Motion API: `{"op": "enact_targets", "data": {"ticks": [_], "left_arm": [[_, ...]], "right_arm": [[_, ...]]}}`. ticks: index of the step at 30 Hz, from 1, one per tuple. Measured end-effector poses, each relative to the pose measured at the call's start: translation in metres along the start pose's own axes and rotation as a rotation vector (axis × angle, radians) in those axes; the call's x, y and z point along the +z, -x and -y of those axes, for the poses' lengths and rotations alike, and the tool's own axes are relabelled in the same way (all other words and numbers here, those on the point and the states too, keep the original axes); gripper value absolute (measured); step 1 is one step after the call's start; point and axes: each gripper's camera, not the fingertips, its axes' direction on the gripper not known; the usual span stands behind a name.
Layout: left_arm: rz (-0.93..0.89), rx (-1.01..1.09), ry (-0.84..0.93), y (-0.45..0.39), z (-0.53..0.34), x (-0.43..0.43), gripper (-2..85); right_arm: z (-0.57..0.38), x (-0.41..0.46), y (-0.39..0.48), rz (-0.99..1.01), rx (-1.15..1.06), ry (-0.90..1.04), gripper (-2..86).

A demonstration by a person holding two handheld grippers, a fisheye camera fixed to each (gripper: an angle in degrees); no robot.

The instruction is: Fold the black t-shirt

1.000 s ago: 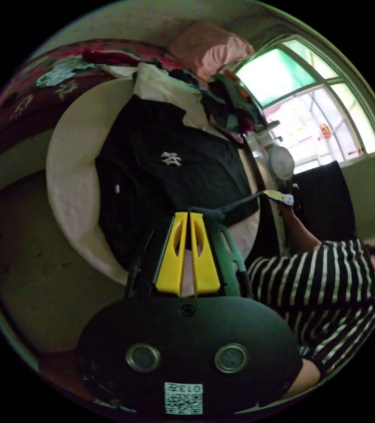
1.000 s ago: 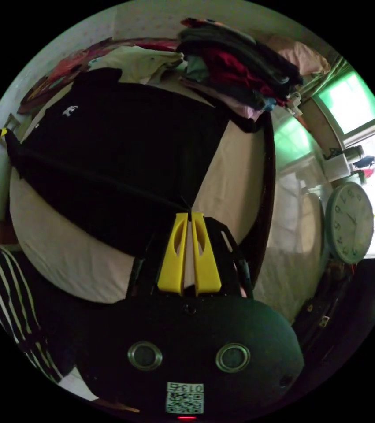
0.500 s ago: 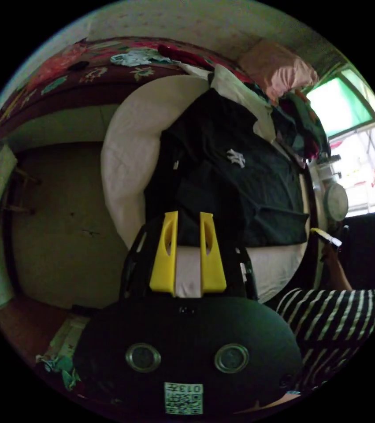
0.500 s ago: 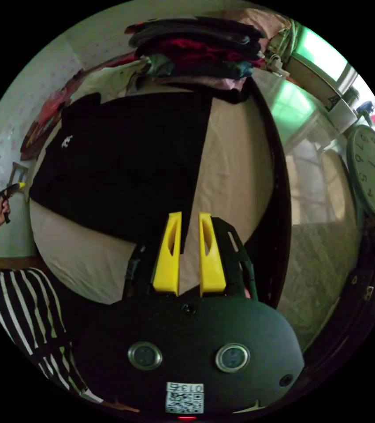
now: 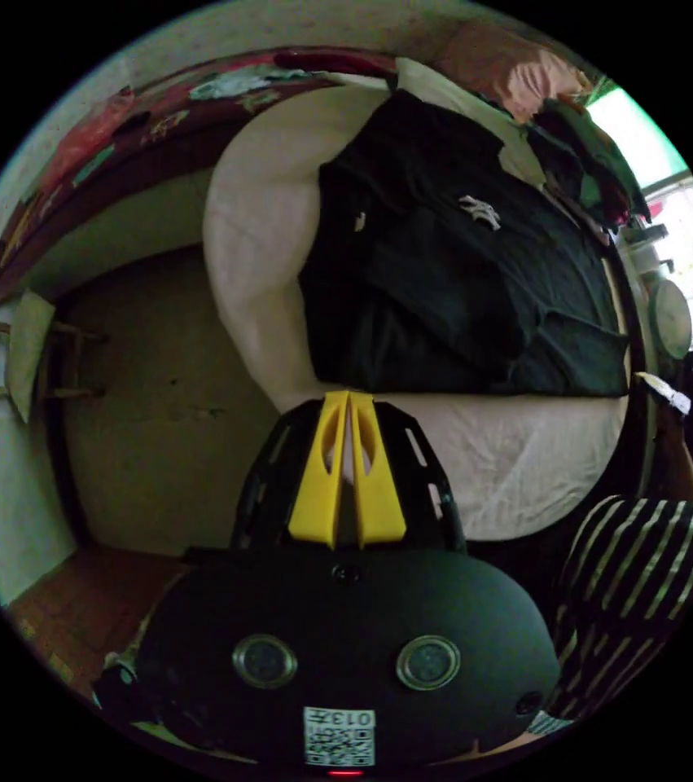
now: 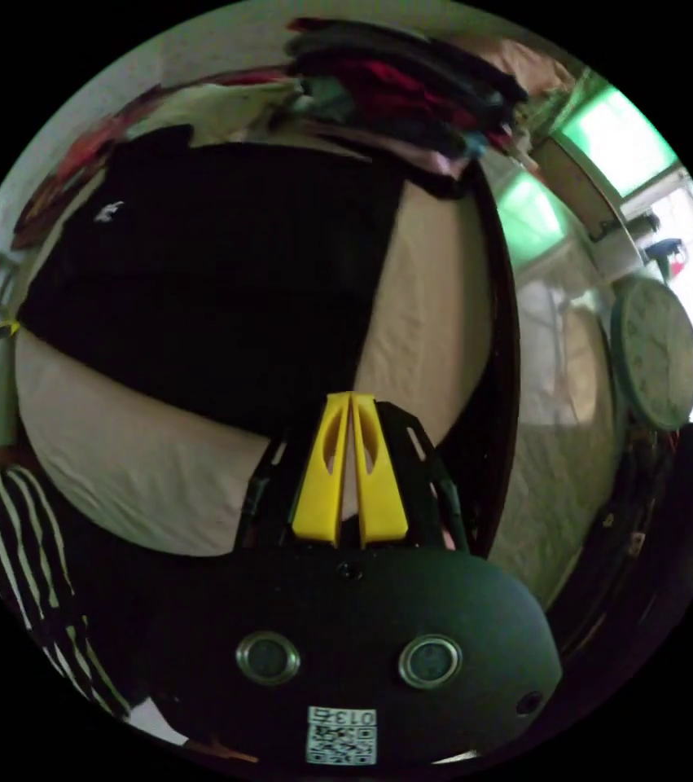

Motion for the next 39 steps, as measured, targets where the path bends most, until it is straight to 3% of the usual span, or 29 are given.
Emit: {"op": "enact_targets", "data": {"ticks": [3, 8, 13, 16, 21, 26, 28, 31, 35, 39], "left_arm": [[-0.114, 0.125, -0.068, -0.022, 0.016, -0.014, -0.2], [-0.133, 0.312, -0.006, -0.059, 0.051, 0.002, -0.3], [0.021, 0.489, 0.057, -0.084, 0.066, 0.022, -0.3], [0.040, 0.551, 0.044, -0.089, 0.069, 0.026, -0.3], [-0.080, 0.513, 0.034, -0.082, 0.083, 0.028, -0.3], [-0.118, 0.500, 0.037, -0.083, 0.094, 0.030, -0.2], [-0.122, 0.496, 0.048, -0.085, 0.100, 0.030, -0.1], [-0.085, 0.487, 0.088, -0.093, 0.110, 0.029, 0.5], [0.029, 0.504, -0.069, -0.109, 0.125, 0.008, 6.3], [0.029, 0.398, -0.043, -0.099, 0.156, 0.016, 9.8]], "right_arm": [[0.034, -0.030, 0.092, 0.095, -0.250, -0.124, 3.2], [0.099, -0.047, 0.311, 0.179, -0.788, -0.311, 7.7], [0.150, -0.035, 0.436, 0.198, -1.106, -0.330, 9.2], [0.178, -0.021, 0.475, 0.211, -1.238, -0.252, 3.9], [0.244, -0.018, 0.476, 0.283, -1.063, -0.133, 0.4], [0.352, -0.006, 0.395, 0.420, -0.412, -0.165, 1.2], [0.366, -0.008, 0.377, 0.478, -0.347, -0.210, 2.3], [0.346, -0.023, 0.418, 0.380, -0.693, -0.284, 6.4], [0.288, -0.016, 0.498, 0.270, -1.106, -0.256, 8.2], [0.273, -0.001, 0.539, 0.256, -1.235, -0.279, 8.5]]}}
